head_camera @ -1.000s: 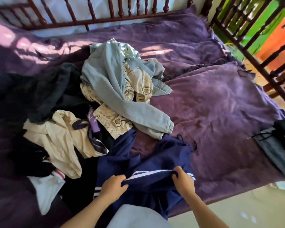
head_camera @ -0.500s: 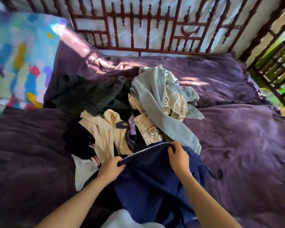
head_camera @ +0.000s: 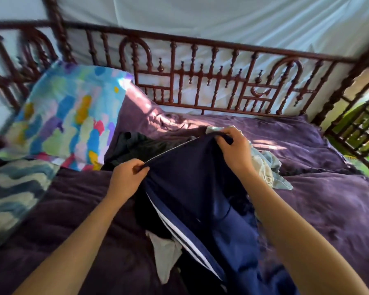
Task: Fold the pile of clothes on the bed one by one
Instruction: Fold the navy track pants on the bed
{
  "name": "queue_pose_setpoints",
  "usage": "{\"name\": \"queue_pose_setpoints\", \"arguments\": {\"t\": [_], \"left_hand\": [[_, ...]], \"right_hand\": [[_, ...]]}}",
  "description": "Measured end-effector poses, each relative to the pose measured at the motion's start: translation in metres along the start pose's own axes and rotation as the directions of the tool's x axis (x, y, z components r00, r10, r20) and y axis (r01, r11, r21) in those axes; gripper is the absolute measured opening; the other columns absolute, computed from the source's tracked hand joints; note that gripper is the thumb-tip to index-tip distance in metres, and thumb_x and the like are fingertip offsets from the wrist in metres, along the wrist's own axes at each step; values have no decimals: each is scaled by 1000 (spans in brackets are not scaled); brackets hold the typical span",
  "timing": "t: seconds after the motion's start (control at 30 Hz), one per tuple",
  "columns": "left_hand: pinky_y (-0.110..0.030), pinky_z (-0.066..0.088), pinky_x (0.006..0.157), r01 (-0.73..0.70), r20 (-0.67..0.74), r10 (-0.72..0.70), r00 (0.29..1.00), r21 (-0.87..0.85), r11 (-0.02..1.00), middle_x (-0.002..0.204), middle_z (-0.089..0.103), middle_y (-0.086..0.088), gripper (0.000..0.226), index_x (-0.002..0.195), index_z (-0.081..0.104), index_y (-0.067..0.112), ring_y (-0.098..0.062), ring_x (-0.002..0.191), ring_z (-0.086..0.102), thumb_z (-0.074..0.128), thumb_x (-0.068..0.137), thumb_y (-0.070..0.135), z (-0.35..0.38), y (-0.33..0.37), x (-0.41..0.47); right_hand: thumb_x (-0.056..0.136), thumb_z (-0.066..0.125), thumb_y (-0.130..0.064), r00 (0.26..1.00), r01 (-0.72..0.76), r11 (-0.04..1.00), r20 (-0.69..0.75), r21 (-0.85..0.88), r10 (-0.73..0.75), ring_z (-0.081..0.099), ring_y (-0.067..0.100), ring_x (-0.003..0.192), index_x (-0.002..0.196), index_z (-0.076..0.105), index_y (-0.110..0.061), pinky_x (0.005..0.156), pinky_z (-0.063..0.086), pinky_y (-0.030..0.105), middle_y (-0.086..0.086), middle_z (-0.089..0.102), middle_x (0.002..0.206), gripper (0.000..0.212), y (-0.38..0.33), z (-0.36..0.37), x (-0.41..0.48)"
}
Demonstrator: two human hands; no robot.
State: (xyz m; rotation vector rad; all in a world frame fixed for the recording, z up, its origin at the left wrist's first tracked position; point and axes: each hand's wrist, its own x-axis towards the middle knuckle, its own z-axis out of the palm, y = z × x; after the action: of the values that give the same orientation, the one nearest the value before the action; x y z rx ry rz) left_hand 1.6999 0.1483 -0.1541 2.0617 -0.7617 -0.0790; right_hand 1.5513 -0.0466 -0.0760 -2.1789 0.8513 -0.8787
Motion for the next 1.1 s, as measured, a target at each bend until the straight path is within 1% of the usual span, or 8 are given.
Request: {"name": "queue_pose_setpoints", "arguments": {"t": [0.17,0.27,0.4,0.47,0.63,0.77,0.93,1.1], "left_hand": [[-31,38,69,129,-115,-126,985,25,991,74,63,-12,9,84,67,-3,-23,72,55,68,82,7,-73,-66,1],[-36,44,72,340,-23,-340,940,154,928,82,69,-14,11,71,63,11,-30,82,62,67,81,10,-86,-131,-32],[-37,43,73,538,44,-568,822,270,799,84,68,-14,22,65,59,14,-32,85,62,57,86,10,-93,-203,-84],[-37,44,72,579,58,-613,788,266,770,81,67,-13,22,65,58,11,-31,83,62,56,87,9,-94,-218,-95],[-33,43,71,530,105,-580,808,300,793,88,66,-7,18,75,60,14,-25,87,60,52,91,16,-76,-207,-79],[-34,46,69,422,250,-514,820,341,840,85,65,-4,27,64,50,24,-25,85,61,52,90,18,-38,-185,-62],[-30,46,67,334,375,-479,794,390,858,82,64,4,26,65,50,28,-16,80,61,51,90,21,13,-163,-50],[-26,39,58,261,399,-454,797,451,853,90,65,5,20,73,53,28,-16,83,61,48,92,23,47,-149,-25]], "right_hand": [[86,65,-22,978,75,997,197,-14,-71,54,13,88,103,64,-17,86,43,33,-6,57,87,18,-51,75,1],[85,66,-24,932,-3,994,360,-109,42,59,23,99,111,63,-16,93,43,40,-3,57,89,28,-40,127,-13],[89,60,-22,844,-133,961,480,-244,239,57,25,108,118,59,-12,83,39,26,5,64,106,30,-1,160,-46],[89,58,-20,805,-203,928,486,-313,340,58,27,108,115,60,-11,85,43,28,8,65,109,28,27,164,-60],[86,58,-16,747,-309,850,445,-426,494,59,29,107,111,62,-9,87,43,32,12,66,110,27,86,152,-73],[85,58,-19,736,-379,815,391,-438,553,59,28,104,108,63,-13,84,42,31,8,66,109,24,118,132,-82],[84,56,-19,704,-427,783,378,-452,601,59,28,85,77,58,-16,70,39,32,7,62,86,8,148,112,-95],[87,53,-27,714,-404,777,366,-482,598,43,10,58,57,40,-26,50,30,16,-10,42,60,33,168,104,-86]]}}
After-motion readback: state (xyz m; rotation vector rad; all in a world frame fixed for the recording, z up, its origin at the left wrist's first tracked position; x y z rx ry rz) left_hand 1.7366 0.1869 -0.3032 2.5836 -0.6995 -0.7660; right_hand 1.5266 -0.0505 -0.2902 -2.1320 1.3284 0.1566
